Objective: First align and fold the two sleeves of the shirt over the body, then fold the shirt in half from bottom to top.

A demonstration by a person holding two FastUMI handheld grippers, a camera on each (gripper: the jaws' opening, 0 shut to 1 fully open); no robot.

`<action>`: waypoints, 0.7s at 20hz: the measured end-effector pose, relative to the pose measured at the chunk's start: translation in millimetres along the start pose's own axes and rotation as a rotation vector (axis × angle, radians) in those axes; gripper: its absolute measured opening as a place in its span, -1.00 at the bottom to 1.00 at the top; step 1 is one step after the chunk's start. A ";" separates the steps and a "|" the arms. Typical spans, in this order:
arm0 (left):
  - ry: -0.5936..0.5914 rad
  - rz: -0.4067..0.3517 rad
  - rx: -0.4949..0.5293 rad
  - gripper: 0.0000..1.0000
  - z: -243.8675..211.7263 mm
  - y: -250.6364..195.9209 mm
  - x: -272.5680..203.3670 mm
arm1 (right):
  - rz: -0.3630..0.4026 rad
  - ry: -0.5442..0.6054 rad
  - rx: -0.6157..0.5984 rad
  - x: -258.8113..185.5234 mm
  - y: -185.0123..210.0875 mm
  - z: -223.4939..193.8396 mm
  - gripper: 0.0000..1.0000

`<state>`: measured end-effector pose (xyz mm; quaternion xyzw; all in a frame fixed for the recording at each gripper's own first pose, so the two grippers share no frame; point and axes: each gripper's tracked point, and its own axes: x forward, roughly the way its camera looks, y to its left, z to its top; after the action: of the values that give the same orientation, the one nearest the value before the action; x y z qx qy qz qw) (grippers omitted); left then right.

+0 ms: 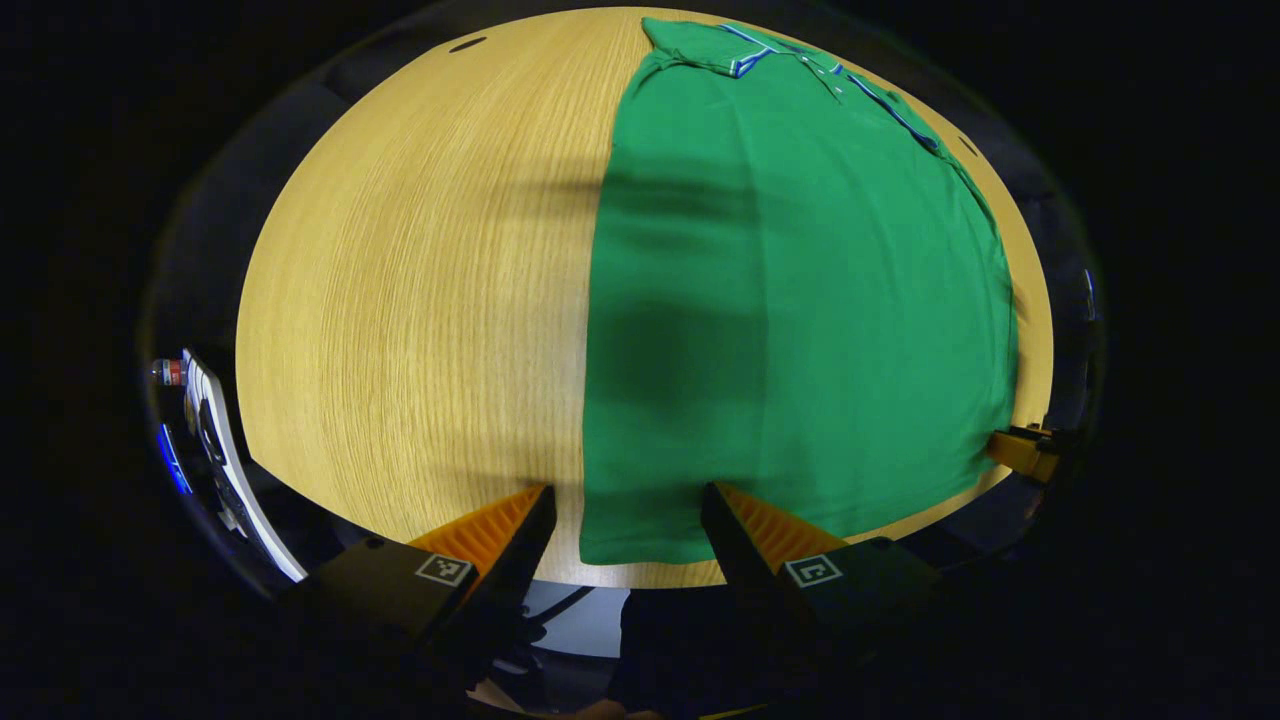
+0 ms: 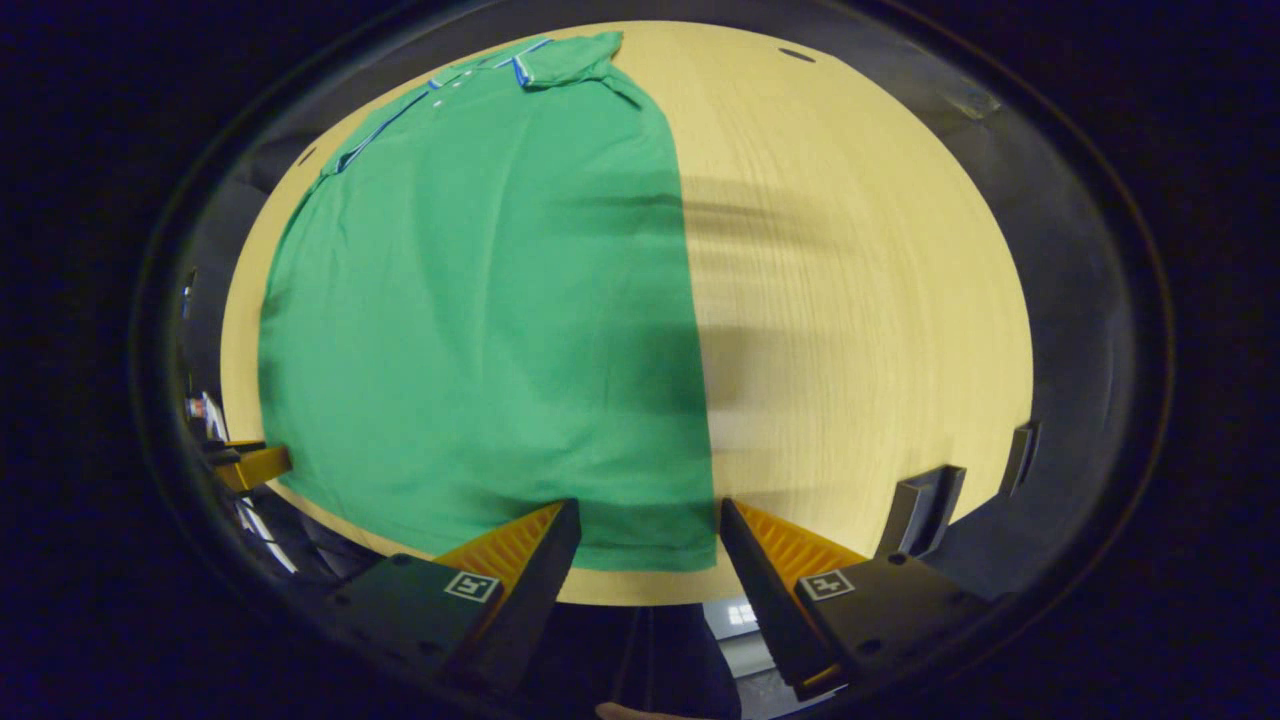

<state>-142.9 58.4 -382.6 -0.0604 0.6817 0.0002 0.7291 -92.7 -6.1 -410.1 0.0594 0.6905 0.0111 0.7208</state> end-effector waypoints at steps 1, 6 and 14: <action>0.002 0.001 0.003 0.94 -0.4 -0.3 -0.2 | -0.001 0.014 0.003 -1.2 0.5 -1.2 0.84; 0.026 -0.002 0.024 0.91 -0.4 0.4 -0.7 | -0.004 0.039 -0.017 -2.5 -2.3 1.1 0.52; 0.006 -0.037 0.043 -0.57 25.6 -22.8 -8.1 | 0.002 0.032 -0.068 -2.2 -2.3 0.3 -0.94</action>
<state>-116.1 38.8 -371.0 -0.0573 0.6825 -0.0283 0.7280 -92.6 -8.6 -408.1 0.0353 0.7010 0.0361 0.7113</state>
